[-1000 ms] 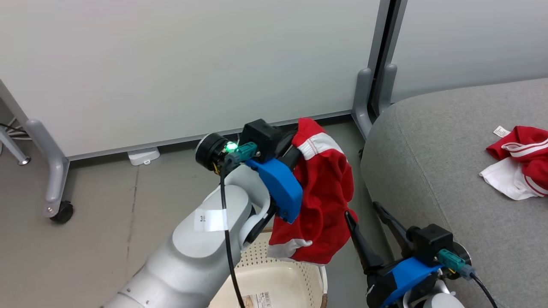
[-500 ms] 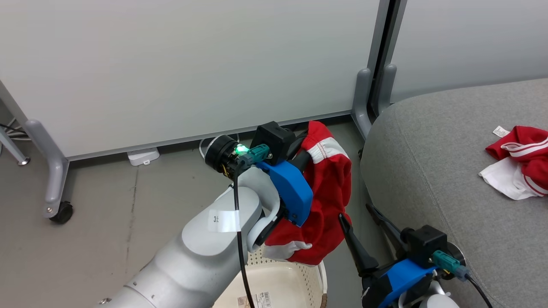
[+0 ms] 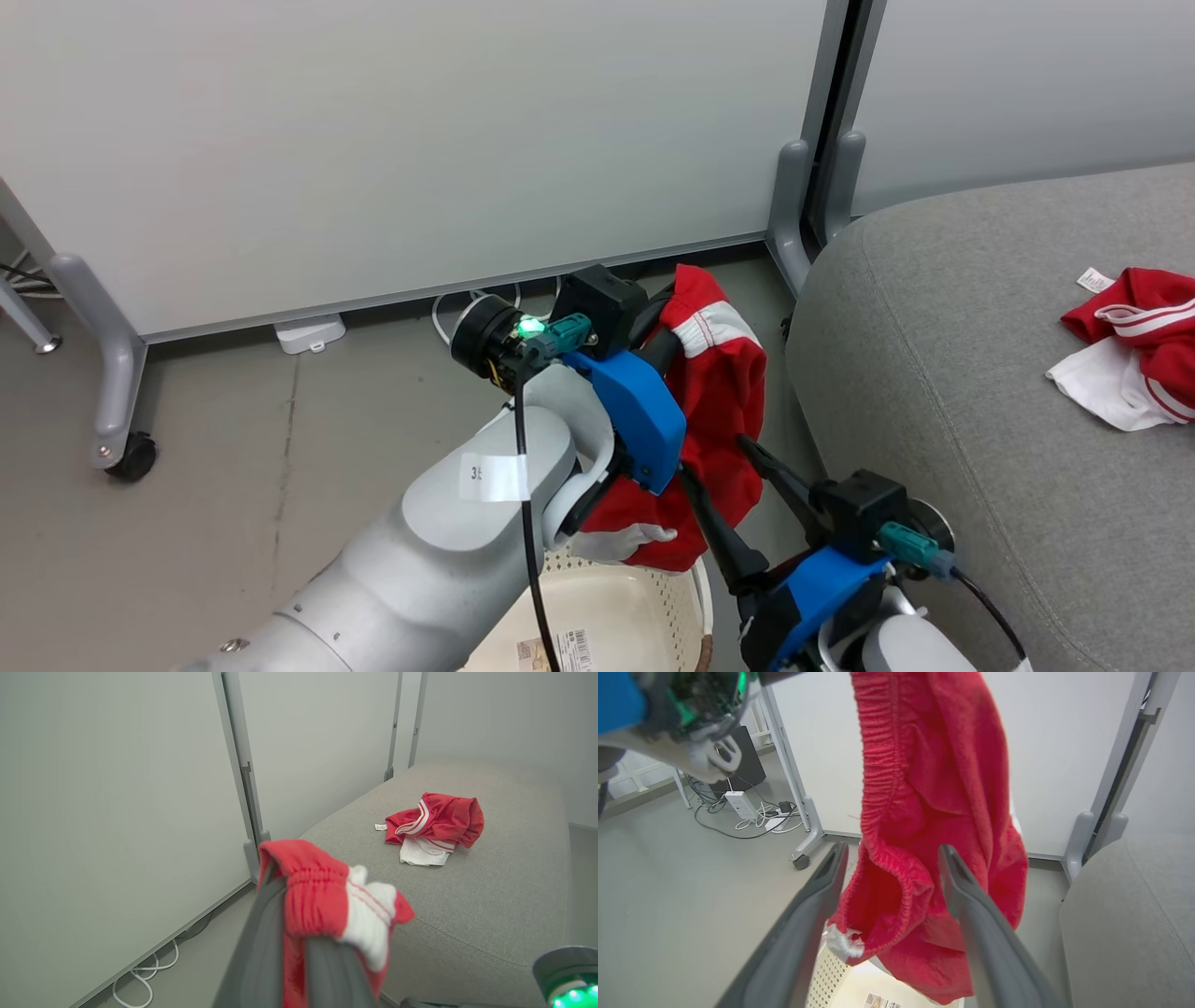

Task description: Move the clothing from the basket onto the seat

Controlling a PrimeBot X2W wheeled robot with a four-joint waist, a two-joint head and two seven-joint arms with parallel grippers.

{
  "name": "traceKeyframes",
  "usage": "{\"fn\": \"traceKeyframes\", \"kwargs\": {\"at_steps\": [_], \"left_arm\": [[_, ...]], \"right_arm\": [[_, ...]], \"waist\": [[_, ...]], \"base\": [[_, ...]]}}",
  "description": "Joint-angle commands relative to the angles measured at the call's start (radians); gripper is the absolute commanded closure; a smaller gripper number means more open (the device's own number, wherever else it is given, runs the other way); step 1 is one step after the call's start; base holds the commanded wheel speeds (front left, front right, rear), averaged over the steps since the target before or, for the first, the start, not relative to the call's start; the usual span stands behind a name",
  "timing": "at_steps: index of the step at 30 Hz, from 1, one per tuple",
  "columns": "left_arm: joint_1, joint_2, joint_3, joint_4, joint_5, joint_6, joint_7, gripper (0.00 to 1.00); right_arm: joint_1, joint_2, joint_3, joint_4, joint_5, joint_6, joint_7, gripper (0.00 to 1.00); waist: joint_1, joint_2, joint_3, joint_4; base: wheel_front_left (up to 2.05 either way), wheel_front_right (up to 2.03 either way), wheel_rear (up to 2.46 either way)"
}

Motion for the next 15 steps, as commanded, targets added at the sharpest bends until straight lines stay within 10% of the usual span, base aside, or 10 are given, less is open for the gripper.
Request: {"fn": "traceKeyframes", "kwargs": {"at_steps": [1,15], "left_arm": [[-0.02,0.001,-0.009,0.001,-0.011,0.009,-0.009,1.0],[-0.054,0.001,-0.082,-0.008,-0.078,0.018,-0.021,1.0]], "right_arm": [[-0.036,-0.001,0.02,0.026,0.017,0.0,-0.008,0.0],[-0.301,-0.001,0.146,0.356,0.191,0.0,-0.105,0.0]], "waist": [[0.0,-0.0001,0.003,0.001],[0.0,-0.0001,0.026,0.051]], "base": [[0.0,0.0,0.0],[0.0,0.0,0.0]]}}
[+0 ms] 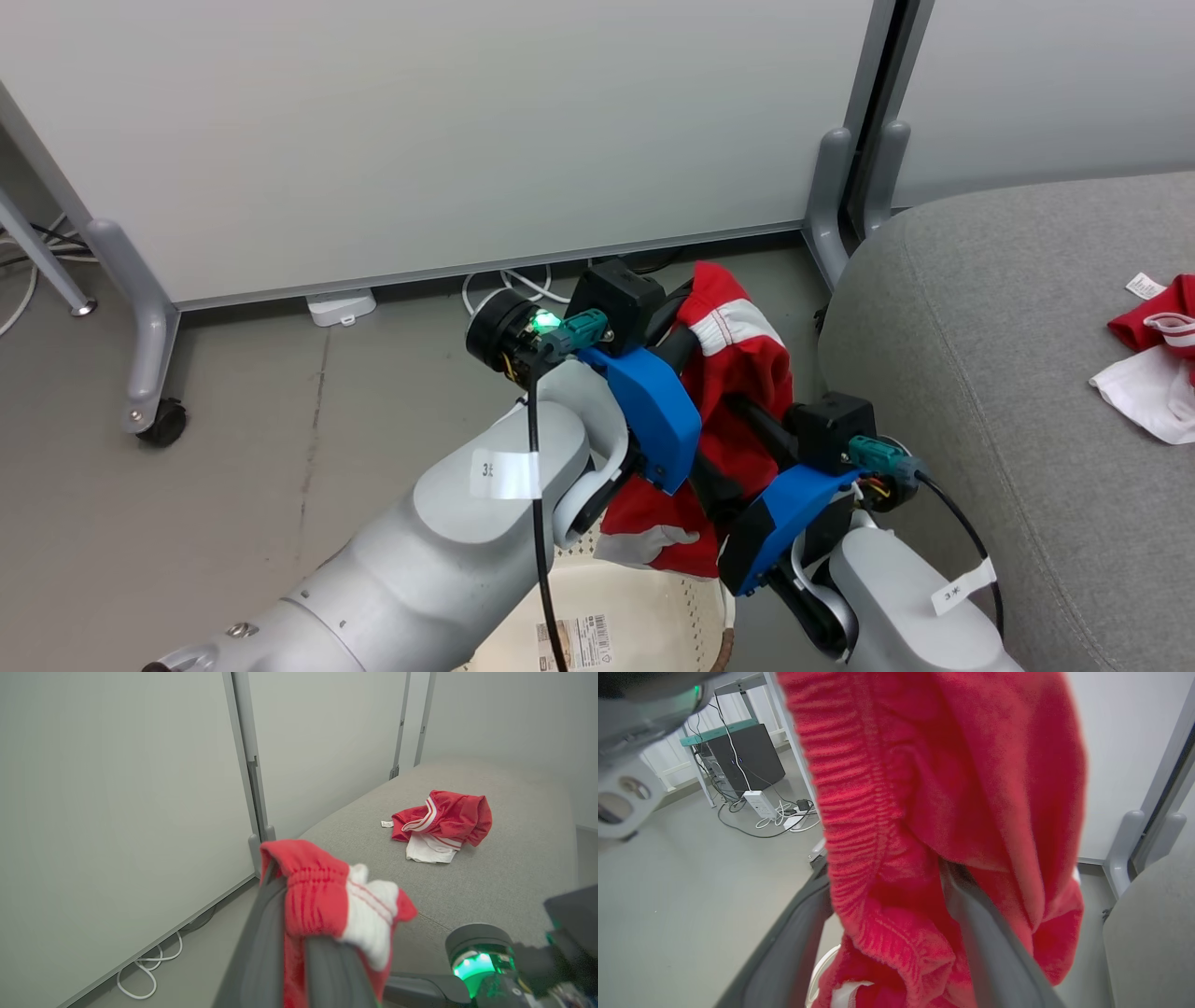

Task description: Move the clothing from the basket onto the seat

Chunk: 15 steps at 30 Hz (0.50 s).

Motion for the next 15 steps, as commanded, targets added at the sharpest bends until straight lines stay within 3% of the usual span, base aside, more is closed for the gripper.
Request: {"fn": "traceKeyframes", "kwargs": {"at_steps": [1,13,14,15], "left_arm": [[-0.017,0.0,-0.01,-0.002,-0.011,0.007,-0.006,1.0],[-0.037,0.0,-0.055,-0.001,-0.055,0.016,-0.021,1.0],[-0.039,0.0,-0.058,0.001,-0.06,0.017,-0.022,1.0],[-0.04,0.0,-0.062,0.002,-0.062,0.018,-0.025,1.0]], "right_arm": [[-0.039,-0.001,0.009,0.037,0.013,0.0,-0.015,0.0],[-0.156,-0.001,0.087,0.204,0.103,0.0,-0.063,0.0],[-0.162,-0.001,0.096,0.211,0.111,0.0,-0.064,0.15],[-0.166,-0.001,0.104,0.217,0.117,0.0,-0.064,0.65]], "waist": [[-0.0001,0.0,0.003,0.007],[-0.0001,0.0,0.009,0.017],[-0.0001,0.0,0.008,0.016],[-0.0001,0.0,0.008,0.014]], "base": [[0.0,0.0,0.0],[0.0,0.0,0.0],[0.0,0.0,0.0],[0.0,0.0,0.0]]}}
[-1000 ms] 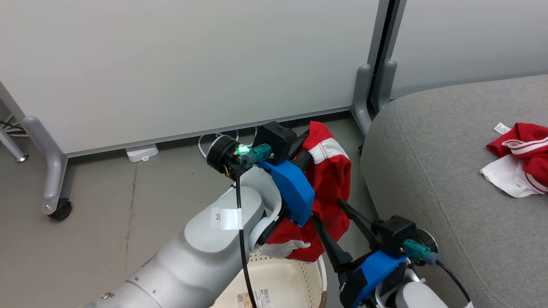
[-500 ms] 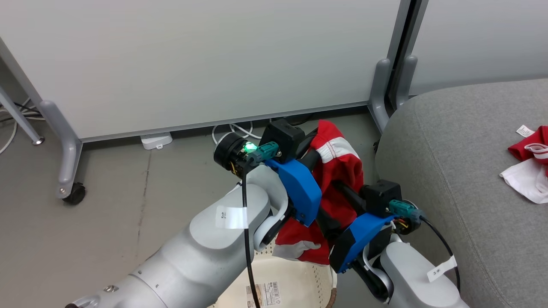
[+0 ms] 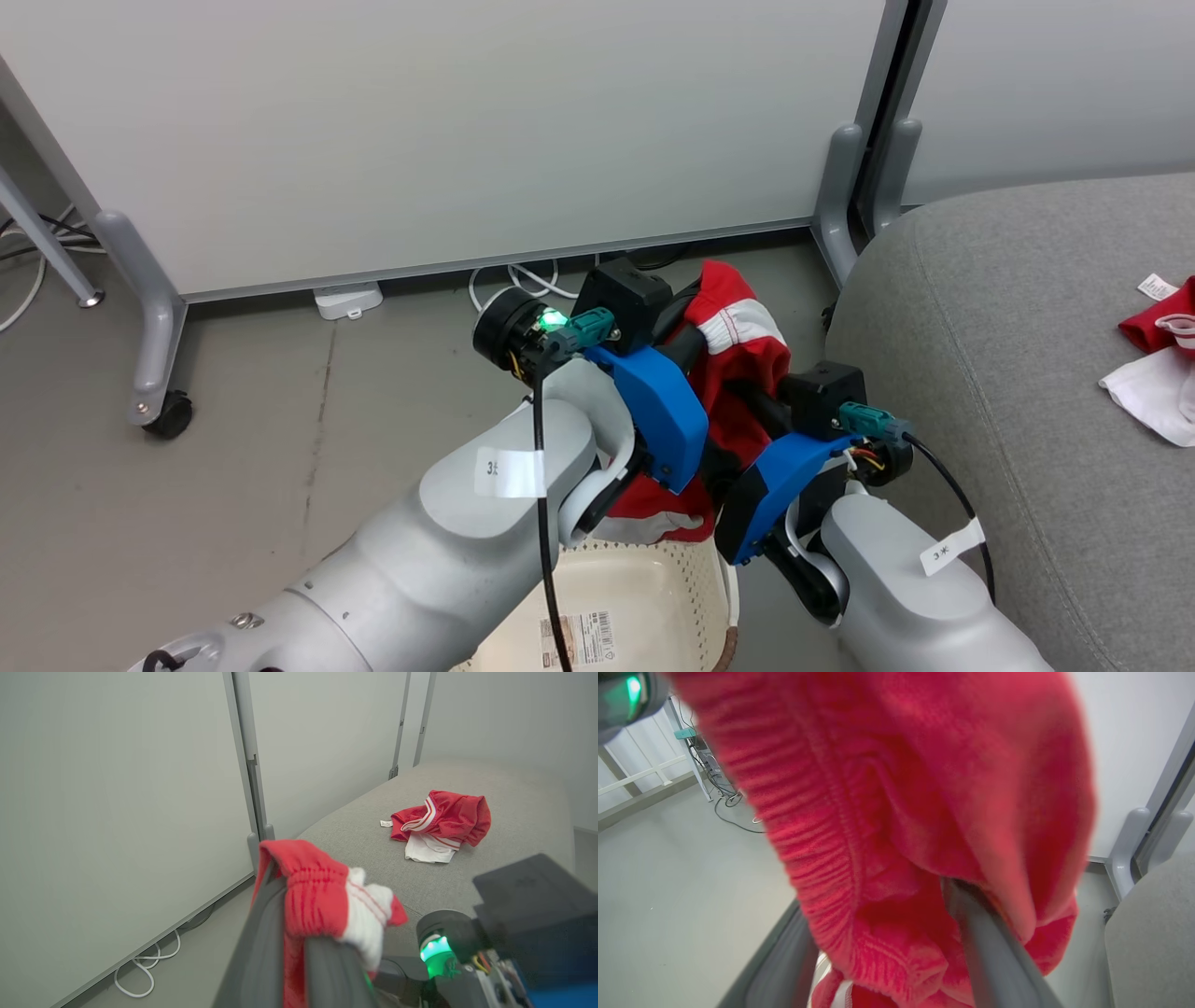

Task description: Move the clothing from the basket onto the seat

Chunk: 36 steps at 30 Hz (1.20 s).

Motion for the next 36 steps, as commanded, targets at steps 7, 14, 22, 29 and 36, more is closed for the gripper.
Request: {"fn": "traceKeyframes", "kwargs": {"at_steps": [7,14,22,29,36], "left_arm": [[-0.018,0.0,-0.017,0.019,-0.023,0.008,-0.017,1.0],[-0.014,0.0,-0.028,0.041,-0.039,0.007,-0.028,1.0],[-0.011,0.001,-0.04,0.053,-0.057,0.005,-0.032,1.0],[-0.012,0.0,-0.047,0.061,-0.074,0.006,-0.036,1.0],[-0.012,0.0,-0.055,0.066,-0.087,0.008,-0.036,0.59]], "right_arm": [[-0.032,-0.001,0.033,0.024,0.024,0.0,-0.009,1.0],[-0.001,-0.001,0.022,0.011,-0.002,0.0,-0.009,1.0],[0.024,-0.001,0.017,0.014,-0.006,0.0,-0.009,1.0],[0.03,-0.001,0.017,0.011,-0.004,0.0,-0.009,1.0],[0.035,-0.001,0.011,0.007,-0.003,0.0,-0.009,1.0]], "waist": [[0.0,0.0,-0.007,-0.015],[0.0,0.0,-0.018,-0.031],[0.0,0.0,-0.028,-0.036],[0.0,0.0,-0.03,-0.037],[0.0,0.0,-0.031,-0.041]], "base": [[0.0,0.0,0.0],[0.0,0.0,0.0],[0.0,0.0,0.0],[0.0,0.0,0.0],[0.0,0.0,0.0]]}}
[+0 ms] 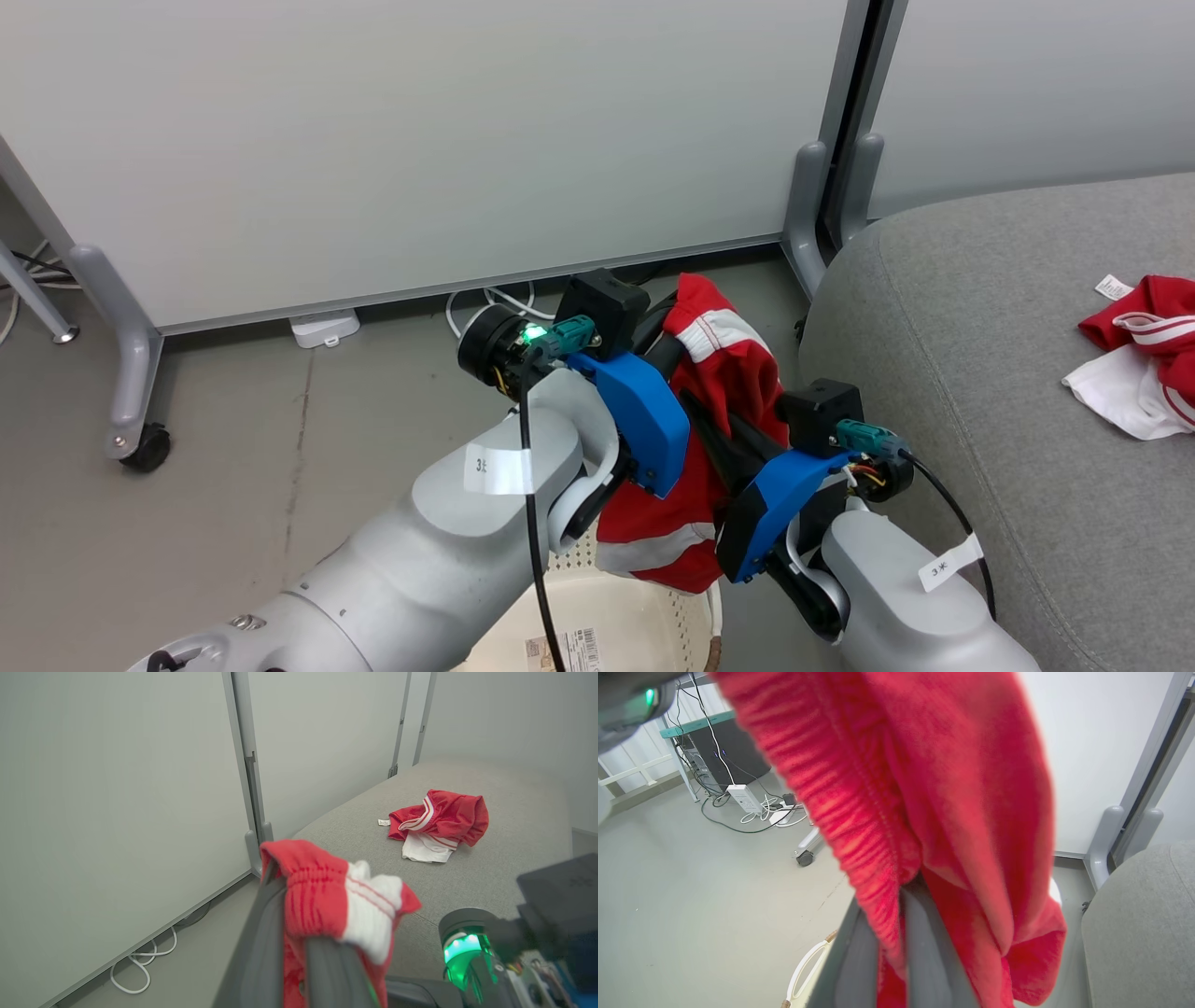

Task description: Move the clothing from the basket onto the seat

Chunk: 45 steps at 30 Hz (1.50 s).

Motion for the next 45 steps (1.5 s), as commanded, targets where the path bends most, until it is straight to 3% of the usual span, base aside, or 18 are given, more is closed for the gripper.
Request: {"fn": "traceKeyframes", "kwargs": {"at_steps": [1,2,21,29,39,45], "left_arm": [[-0.007,0.001,0.0,0.003,-0.005,0.003,-0.007,0.14],[-0.008,0.001,-0.001,0.003,-0.006,0.003,-0.008,0.0],[0.039,0.015,0.023,0.018,0.012,0.0,-0.031,0.0],[0.174,0.084,0.2,-0.133,0.158,0.015,-0.032,0.0],[0.435,0.153,0.436,-0.314,0.374,-0.019,-0.031,0.0],[0.557,0.16,0.562,-0.352,0.466,-0.037,-0.031,0.0]], "right_arm": [[0.016,-0.001,-0.003,-0.005,0.005,0.0,-0.004,1.0],[0.016,-0.001,-0.004,-0.005,0.005,0.0,-0.004,1.0],[0.025,-0.001,-0.033,-0.004,-0.007,0.0,-0.004,1.0],[0.037,-0.001,-0.077,-0.022,-0.043,0.0,-0.004,1.0],[0.067,-0.001,-0.11,-0.069,-0.08,0.0,-0.004,1.0],[0.081,-0.001,-0.126,-0.089,-0.103,0.0,-0.004,1.0]], "waist": [[0.0,0.0,0.0,-0.001],[0.0,0.0,0.001,-0.001],[0.0,0.0,0.002,0.004],[0.0,0.0,0.01,0.012],[0.0,0.0,0.022,0.008],[0.0,0.0,0.025,0.005]], "base": [[0.0,0.0,0.0],[0.0,0.0,0.0],[0.0,0.0,0.0],[0.0,0.0,0.0],[0.0,0.0,0.0],[0.0,0.0,0.0]]}}
